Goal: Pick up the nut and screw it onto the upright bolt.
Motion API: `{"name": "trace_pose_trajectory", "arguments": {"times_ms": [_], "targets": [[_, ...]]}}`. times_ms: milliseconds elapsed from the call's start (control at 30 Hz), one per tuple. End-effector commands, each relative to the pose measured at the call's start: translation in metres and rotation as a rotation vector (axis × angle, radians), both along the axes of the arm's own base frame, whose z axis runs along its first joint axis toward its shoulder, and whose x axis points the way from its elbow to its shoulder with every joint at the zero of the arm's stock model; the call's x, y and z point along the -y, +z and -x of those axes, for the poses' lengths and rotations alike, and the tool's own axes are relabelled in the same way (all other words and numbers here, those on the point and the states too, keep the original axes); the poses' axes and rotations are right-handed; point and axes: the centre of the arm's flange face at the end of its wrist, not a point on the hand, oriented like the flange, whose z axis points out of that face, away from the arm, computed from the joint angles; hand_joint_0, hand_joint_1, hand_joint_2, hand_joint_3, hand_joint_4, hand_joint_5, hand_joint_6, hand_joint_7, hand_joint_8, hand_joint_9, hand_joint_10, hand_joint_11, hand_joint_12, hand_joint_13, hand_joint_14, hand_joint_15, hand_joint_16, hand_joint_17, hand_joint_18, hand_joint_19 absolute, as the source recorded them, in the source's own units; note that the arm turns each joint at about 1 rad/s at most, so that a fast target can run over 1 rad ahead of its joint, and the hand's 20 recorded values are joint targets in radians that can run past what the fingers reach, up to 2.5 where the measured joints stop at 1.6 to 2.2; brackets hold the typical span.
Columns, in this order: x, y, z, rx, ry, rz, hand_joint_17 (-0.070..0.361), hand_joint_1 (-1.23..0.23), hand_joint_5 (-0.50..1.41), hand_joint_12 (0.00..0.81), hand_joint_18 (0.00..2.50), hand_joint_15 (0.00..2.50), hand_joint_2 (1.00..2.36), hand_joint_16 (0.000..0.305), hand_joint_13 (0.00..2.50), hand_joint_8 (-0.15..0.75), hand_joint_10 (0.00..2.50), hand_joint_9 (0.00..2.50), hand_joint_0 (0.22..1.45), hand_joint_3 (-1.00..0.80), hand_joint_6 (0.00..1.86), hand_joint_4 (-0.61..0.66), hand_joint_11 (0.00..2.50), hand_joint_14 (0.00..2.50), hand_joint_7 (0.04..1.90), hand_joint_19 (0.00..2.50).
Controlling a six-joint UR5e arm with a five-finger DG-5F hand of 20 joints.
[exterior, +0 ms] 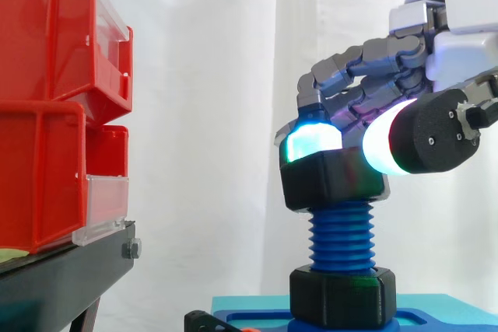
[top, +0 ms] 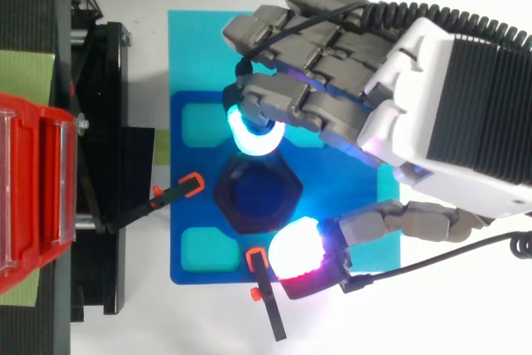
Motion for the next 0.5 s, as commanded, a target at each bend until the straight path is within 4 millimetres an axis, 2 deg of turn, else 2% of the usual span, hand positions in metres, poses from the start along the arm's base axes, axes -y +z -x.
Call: {"name": "trace_pose_trajectory", "arguments": {"times_ms": [0, 467], "targets": [[-0.0011, 0.0002, -0.0008, 0.005, 0.006, 0.011, 0.113, -0.66, -0.16, 0.380, 0.41, 0.00, 1.00, 0.050, 0.42, 0.333, 0.00, 0.38, 0.56, -0.50, 0.51, 0.32, 0.00, 0.00, 1.34, 0.00], [0.0019, 0.0012, -0.0015, 0.010, 0.003, 0.010, 0.113, -0.66, -0.16, 0.379, 0.41, 0.00, 1.00, 0.050, 0.42, 0.331, 0.00, 0.37, 0.56, -0.50, 0.51, 0.31, 0.00, 0.00, 1.35, 0.00]]}}
